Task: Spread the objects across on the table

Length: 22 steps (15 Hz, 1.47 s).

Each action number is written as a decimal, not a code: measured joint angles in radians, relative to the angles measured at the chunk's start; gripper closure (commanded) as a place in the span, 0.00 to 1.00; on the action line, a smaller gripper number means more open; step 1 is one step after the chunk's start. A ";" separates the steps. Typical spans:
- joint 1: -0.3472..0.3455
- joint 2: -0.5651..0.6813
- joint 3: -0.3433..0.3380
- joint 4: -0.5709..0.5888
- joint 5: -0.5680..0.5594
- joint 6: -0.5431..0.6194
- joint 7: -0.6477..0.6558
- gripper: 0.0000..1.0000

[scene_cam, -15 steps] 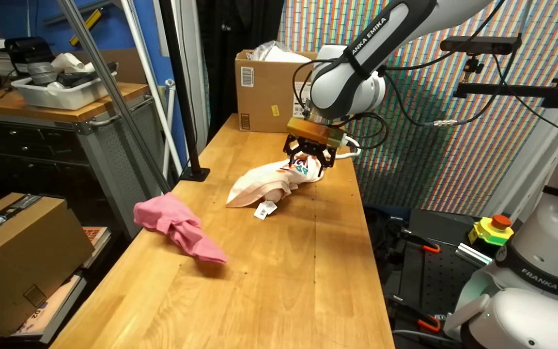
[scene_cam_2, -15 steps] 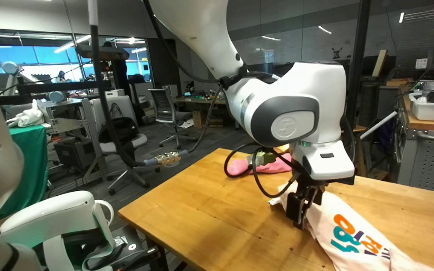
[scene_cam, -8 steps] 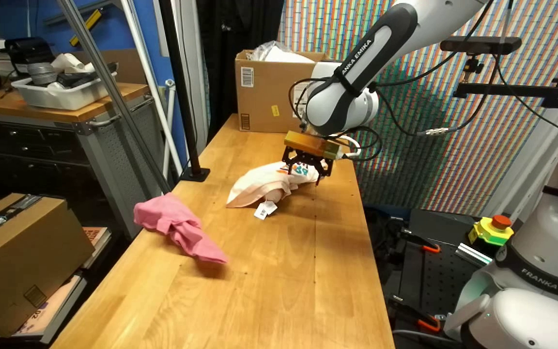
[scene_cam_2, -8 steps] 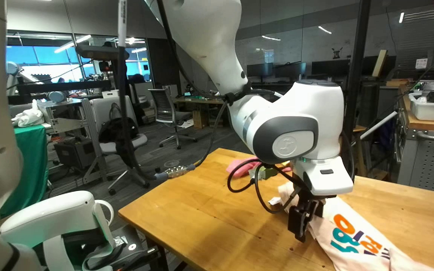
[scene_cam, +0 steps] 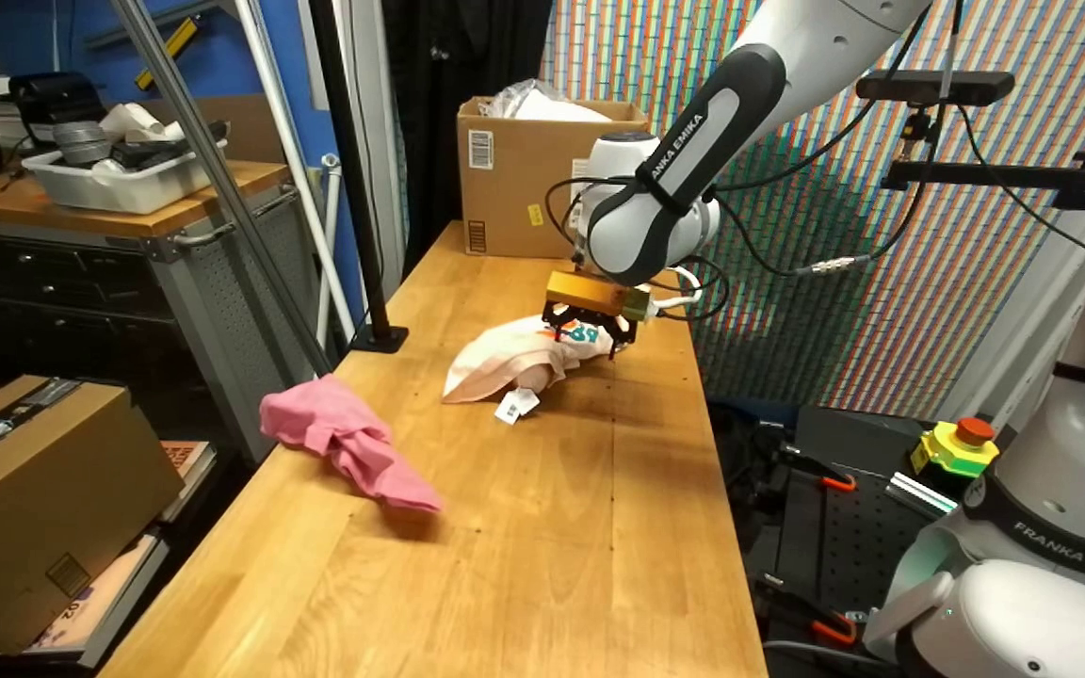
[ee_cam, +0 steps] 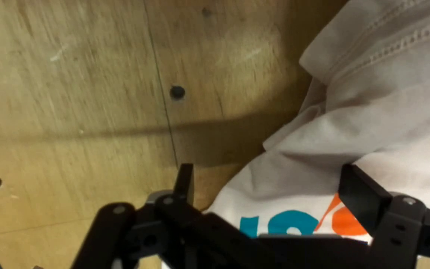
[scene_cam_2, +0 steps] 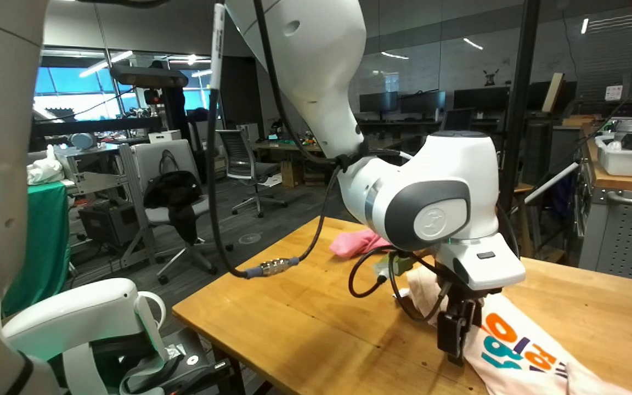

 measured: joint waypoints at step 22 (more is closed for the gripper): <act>0.055 0.093 -0.090 0.072 -0.042 0.027 0.094 0.00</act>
